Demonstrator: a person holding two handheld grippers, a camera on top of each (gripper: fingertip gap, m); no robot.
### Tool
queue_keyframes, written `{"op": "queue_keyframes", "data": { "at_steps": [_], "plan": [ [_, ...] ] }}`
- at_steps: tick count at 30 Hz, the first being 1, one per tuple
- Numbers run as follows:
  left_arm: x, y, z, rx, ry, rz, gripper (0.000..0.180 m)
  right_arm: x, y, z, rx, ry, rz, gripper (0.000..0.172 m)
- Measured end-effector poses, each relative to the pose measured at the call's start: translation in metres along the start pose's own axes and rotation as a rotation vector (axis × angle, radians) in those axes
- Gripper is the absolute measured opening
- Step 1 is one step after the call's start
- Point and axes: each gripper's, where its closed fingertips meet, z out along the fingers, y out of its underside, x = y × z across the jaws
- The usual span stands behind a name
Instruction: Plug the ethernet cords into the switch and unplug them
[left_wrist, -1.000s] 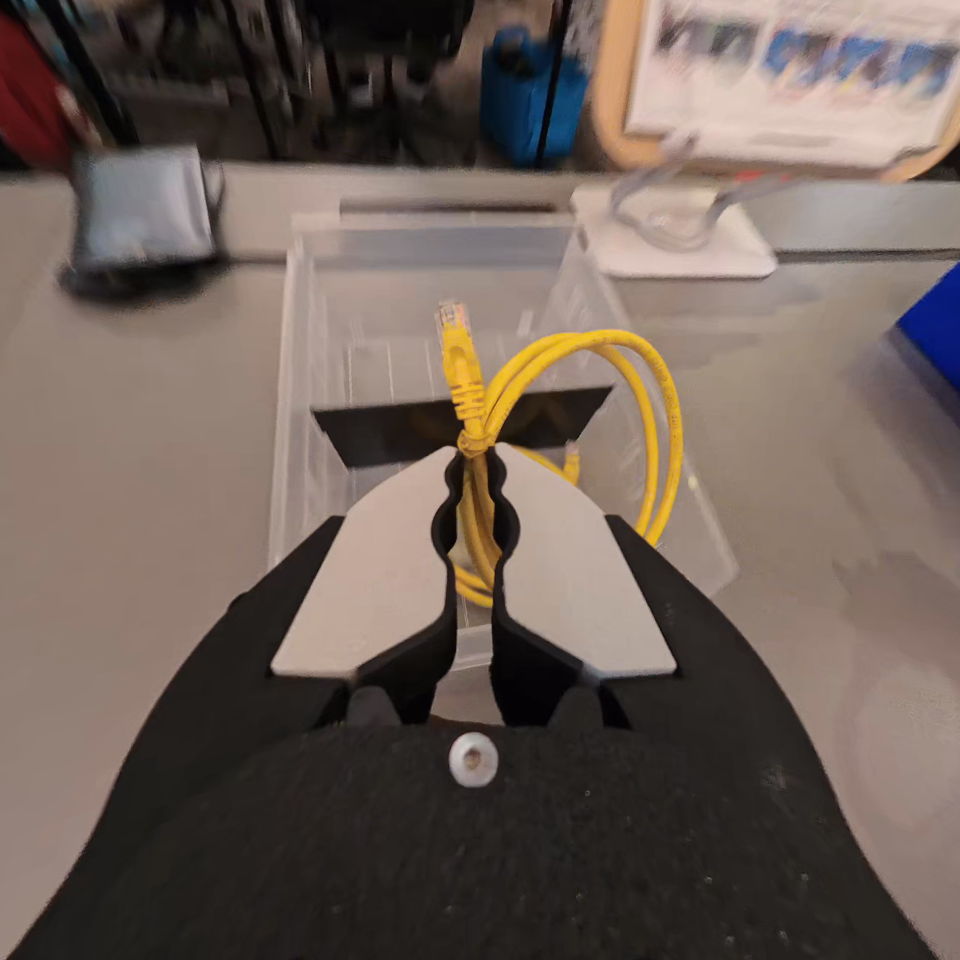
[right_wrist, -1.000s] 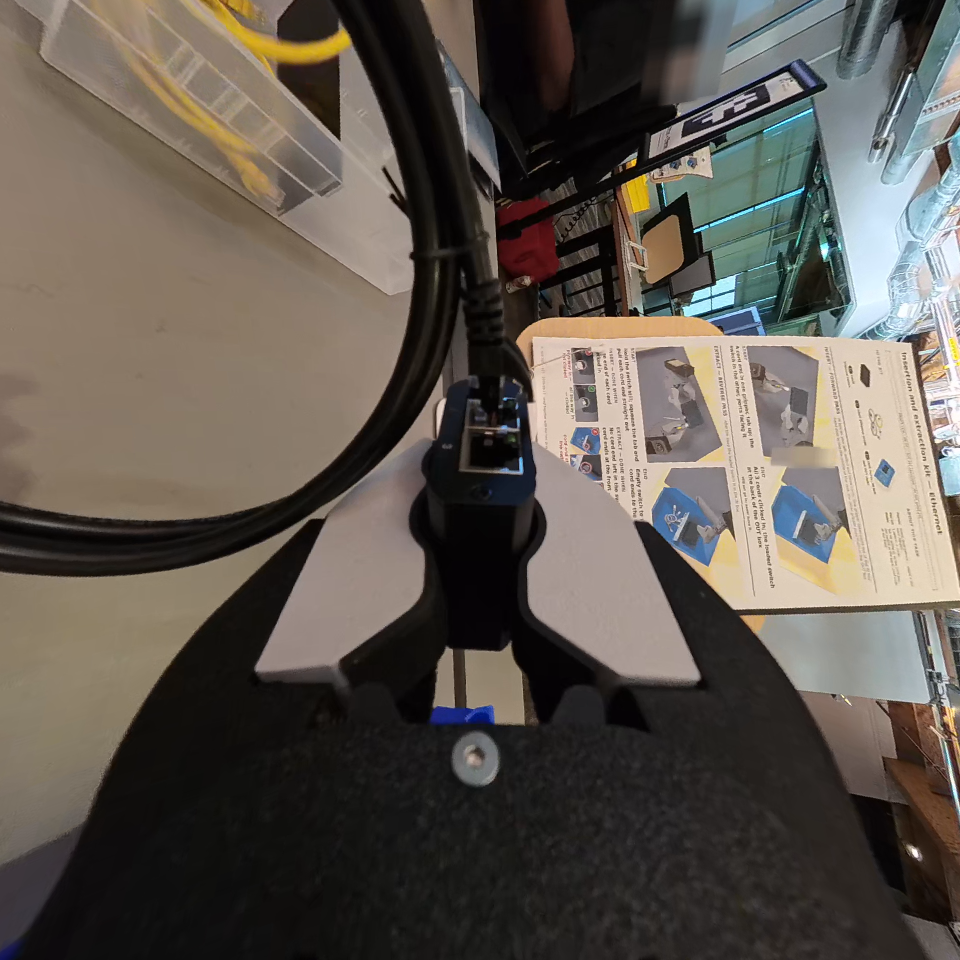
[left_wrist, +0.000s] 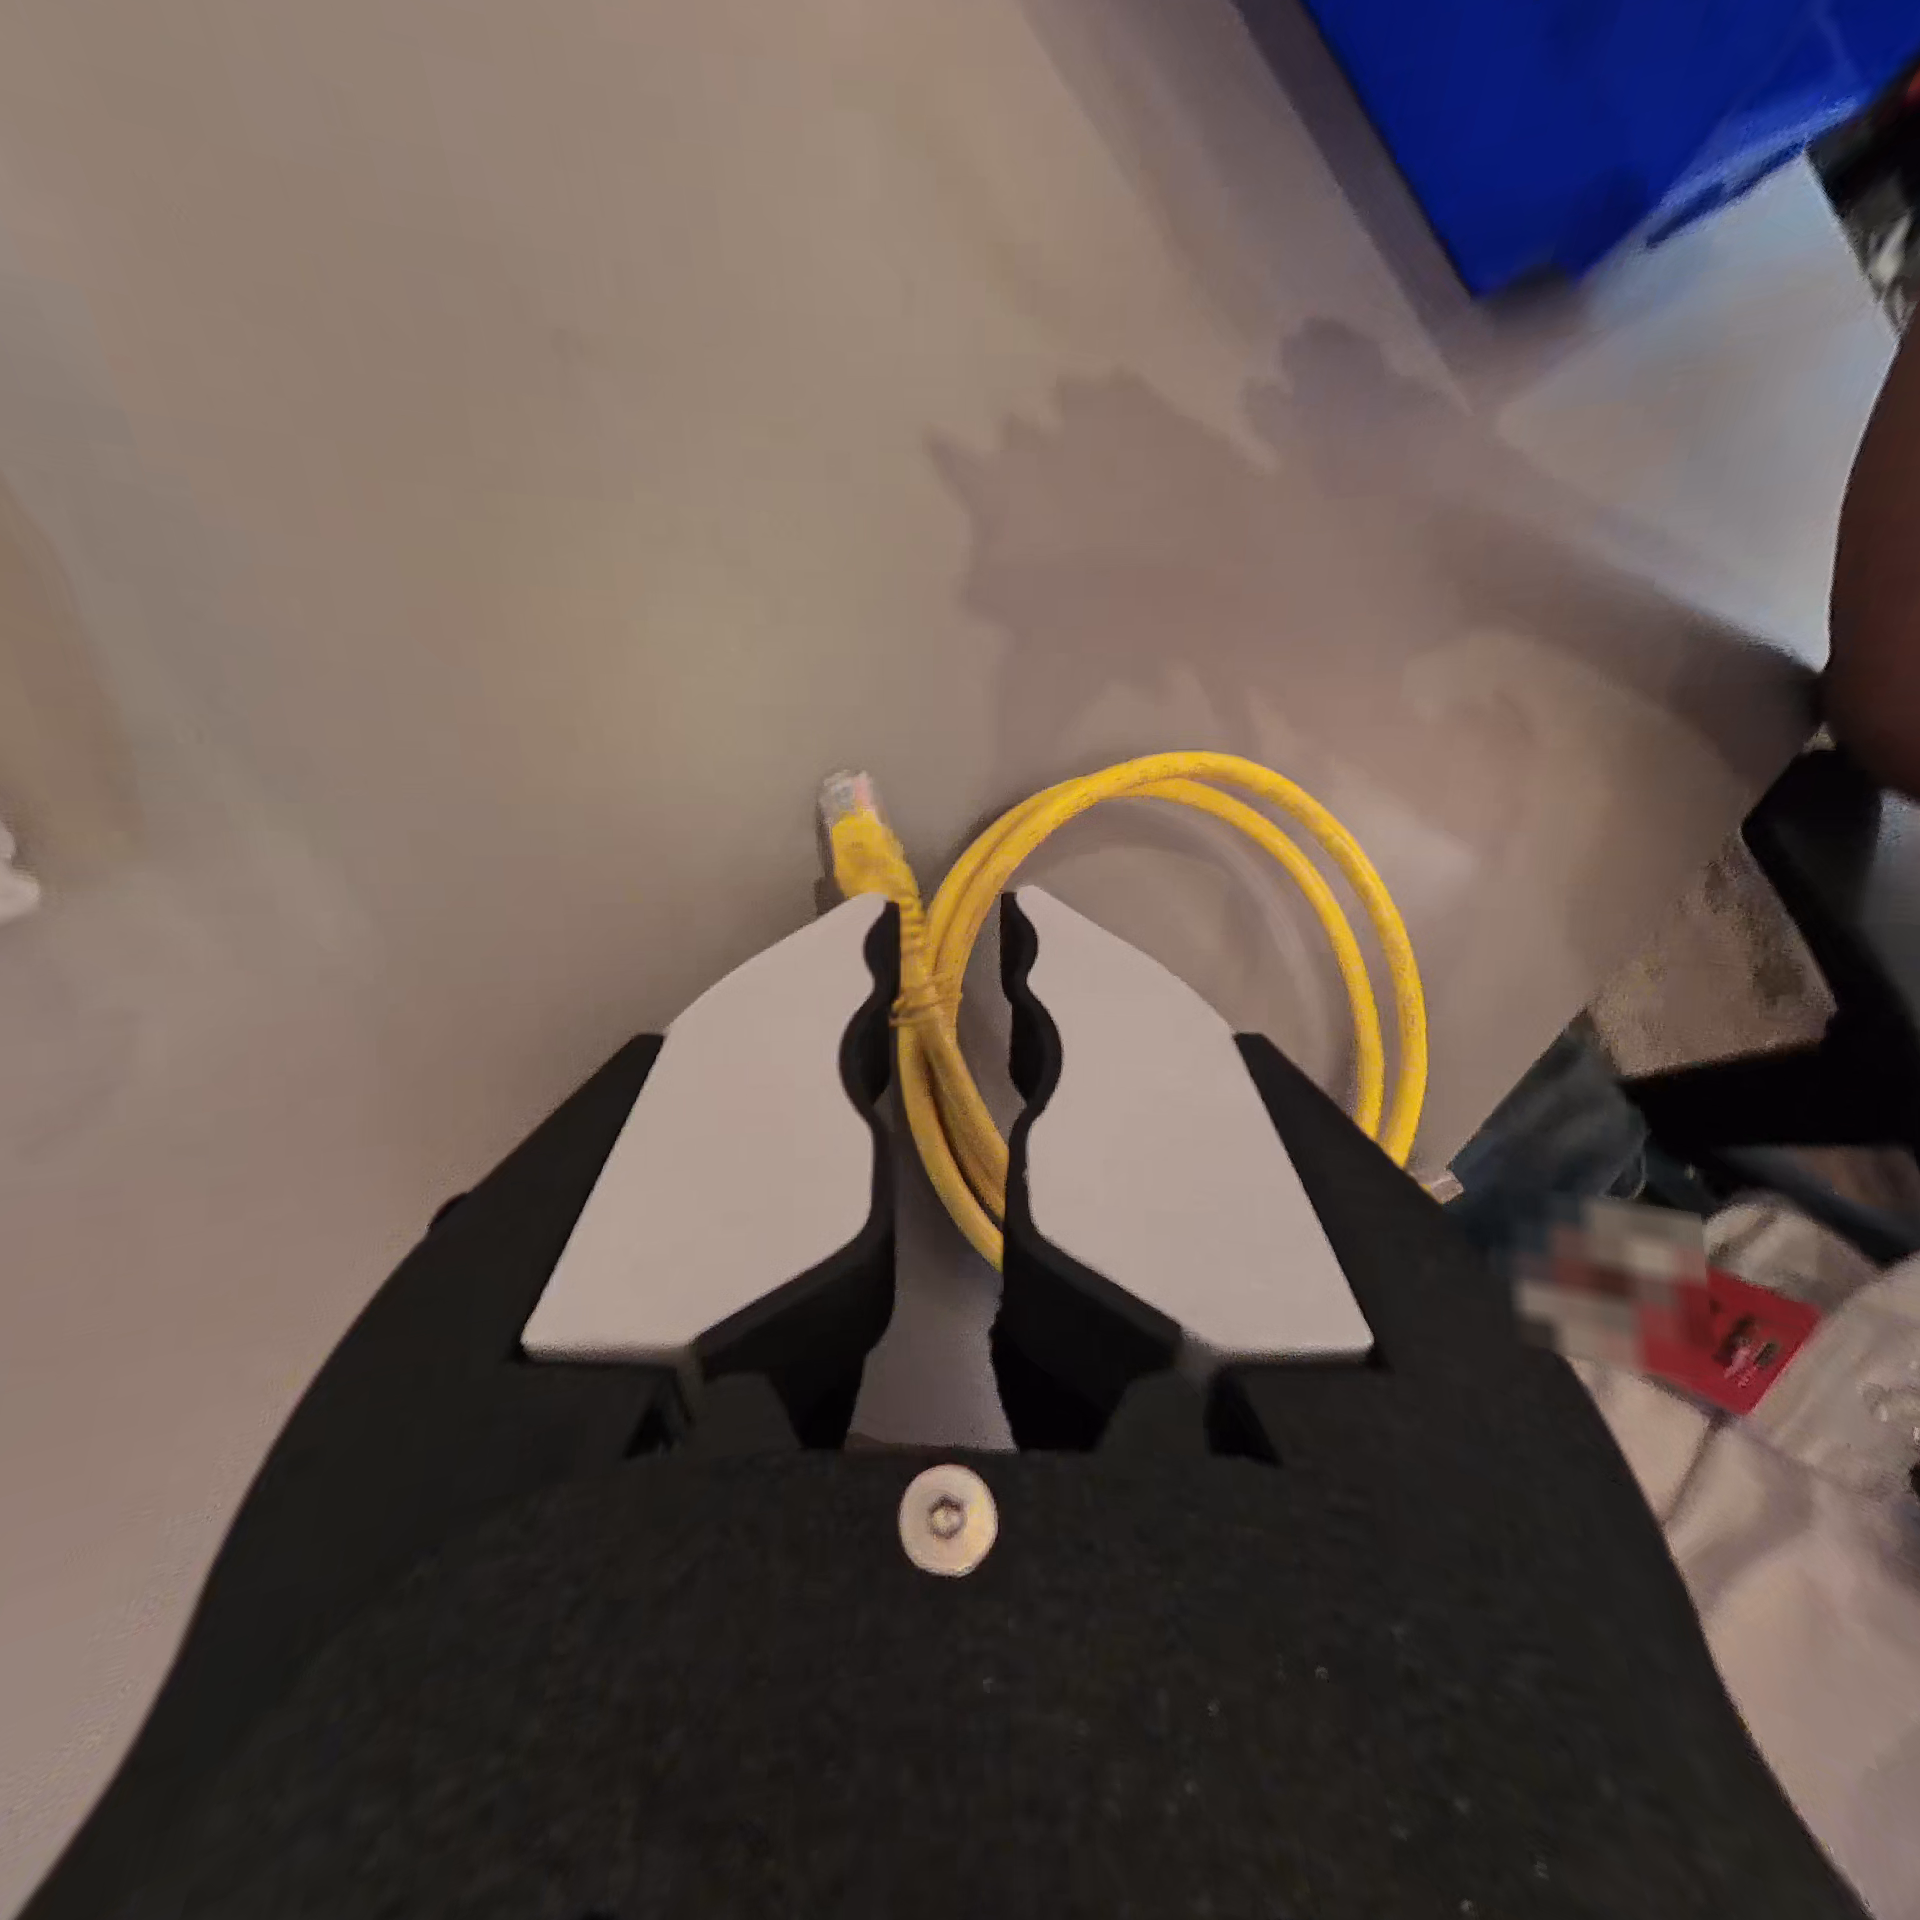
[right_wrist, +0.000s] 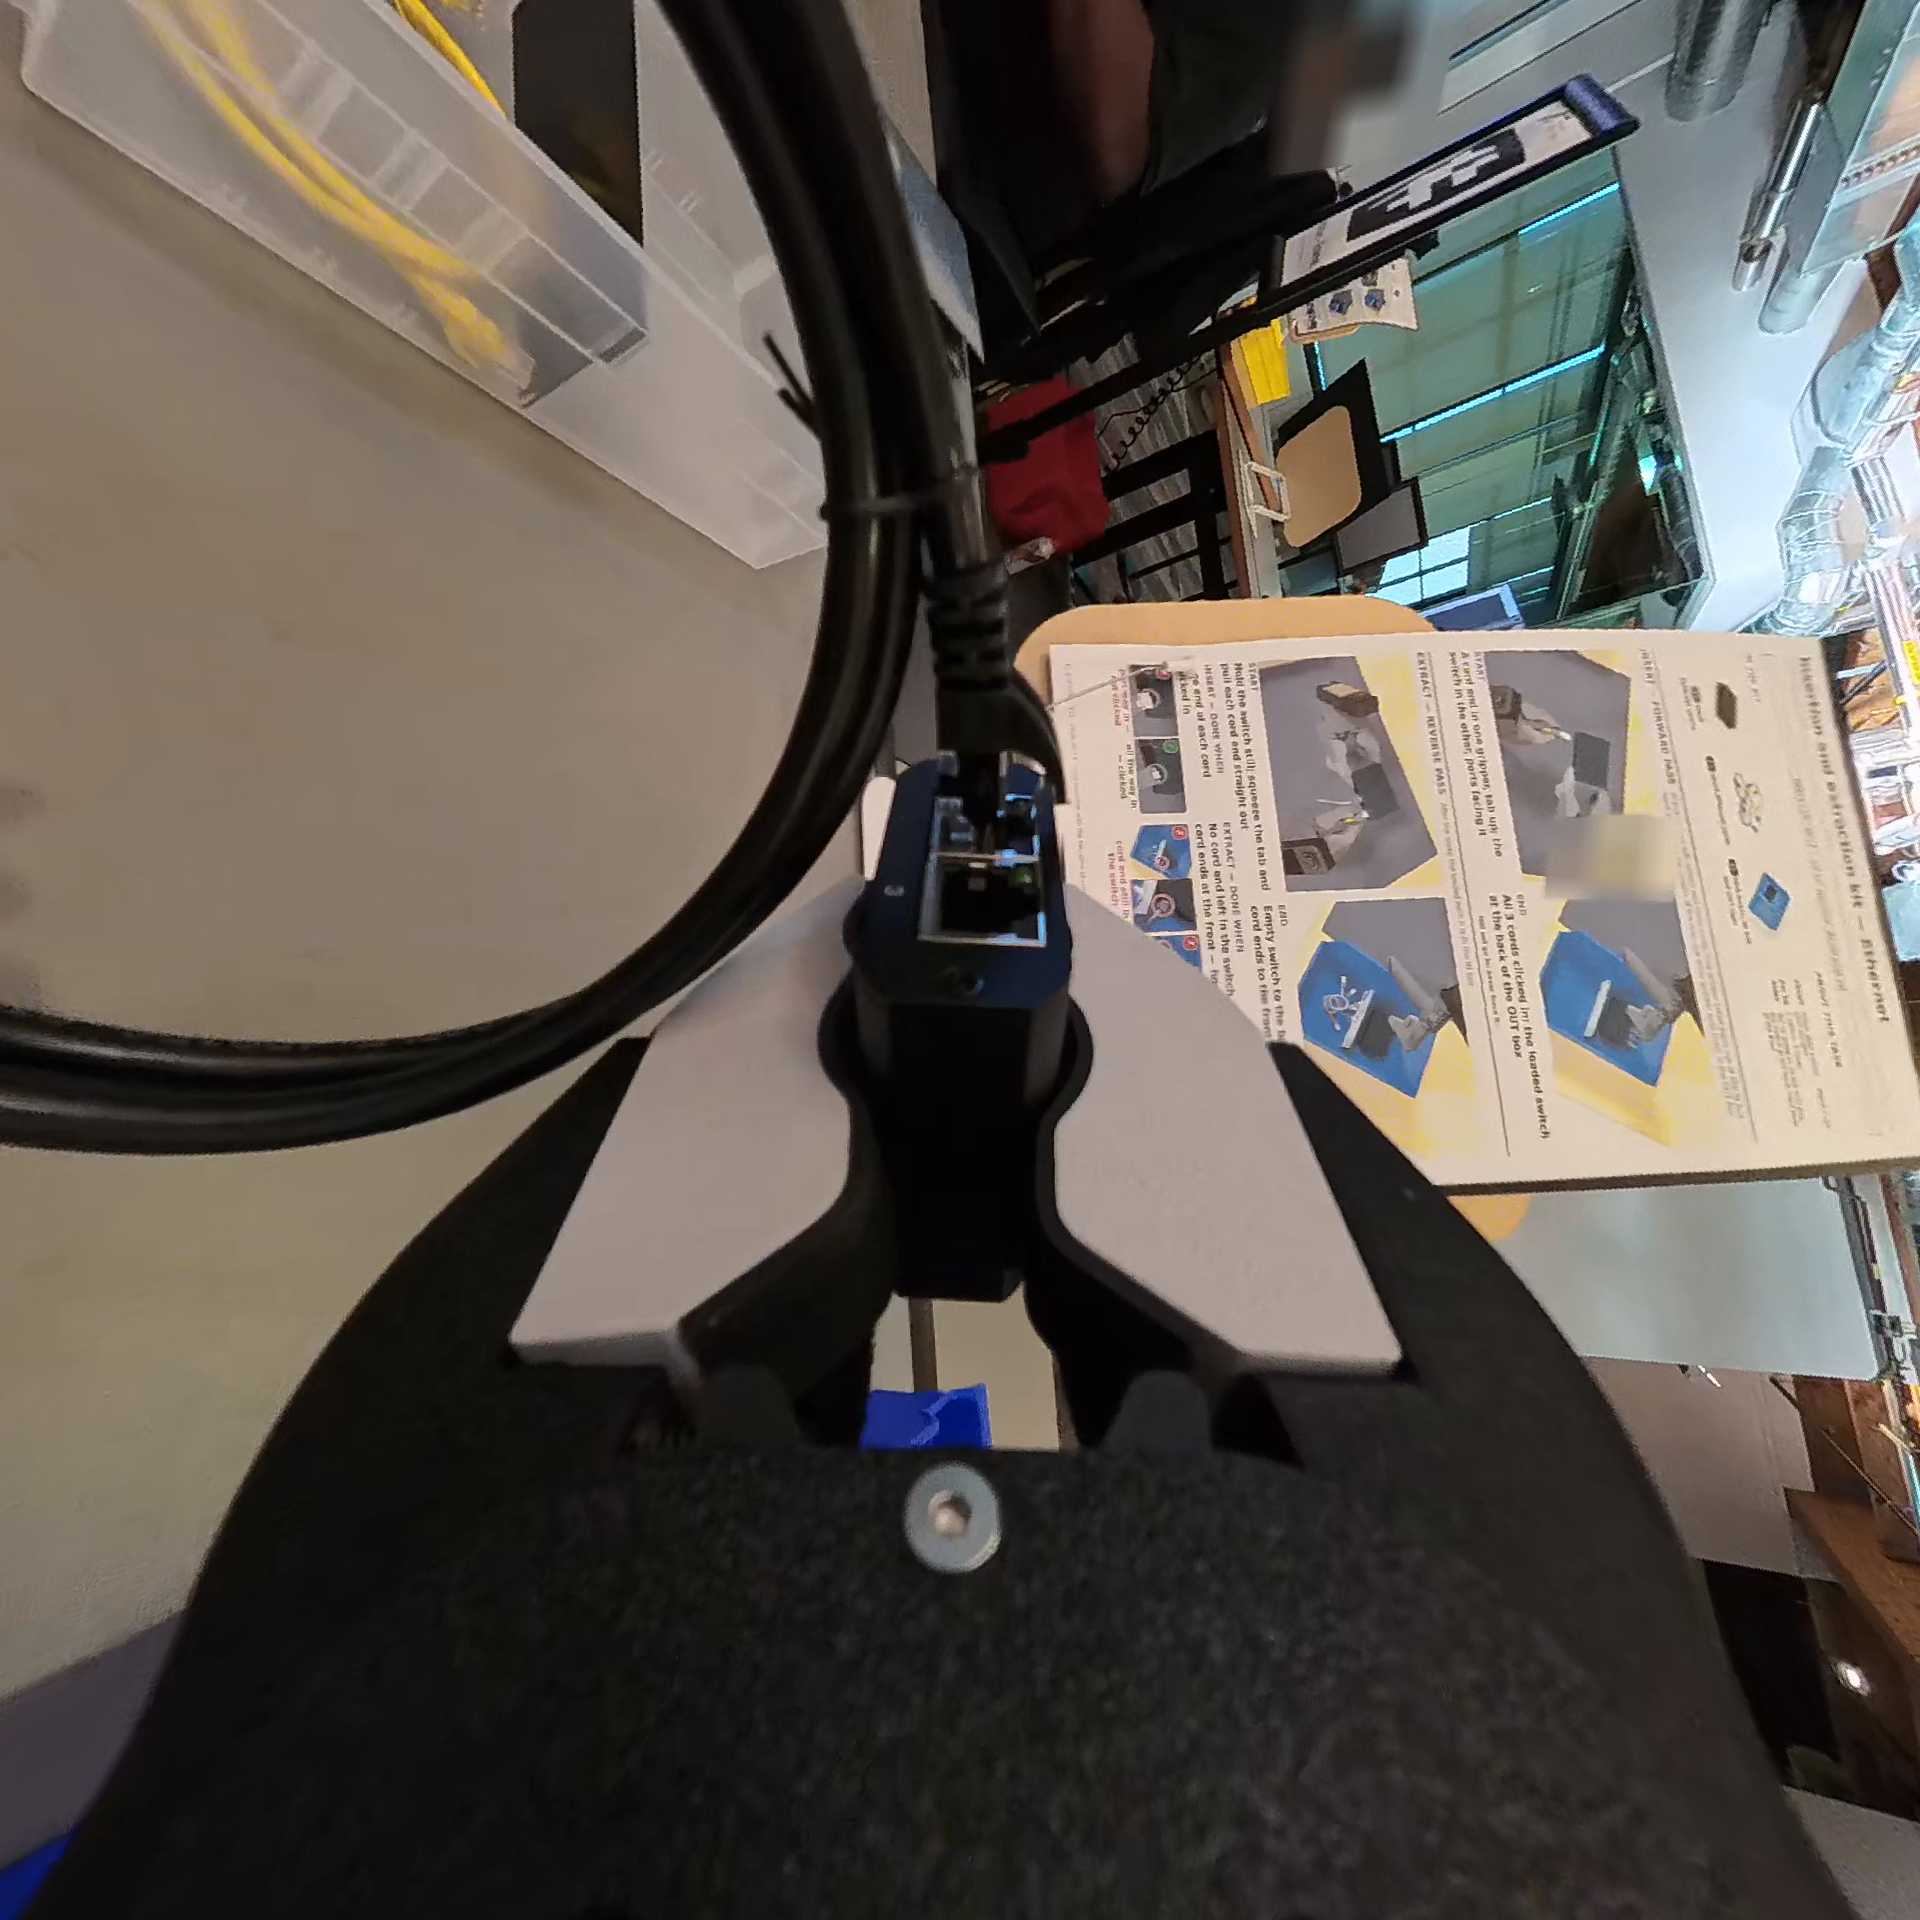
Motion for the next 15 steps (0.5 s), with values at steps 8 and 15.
{"op": "queue_keyframes", "data": {
  "at_steps": [8,15],
  "plan": [
    [-0.010,0.013,0.009,0.055,-0.011,-0.169,0.030,-0.009,0.001,0.009,-0.009,-0.030,-0.009,0.026],
    [0.008,0.017,0.024,-0.004,-0.048,0.001,0.010,-0.007,-0.002,0.006,-0.002,-0.025,-0.006,0.026]
  ]
}}
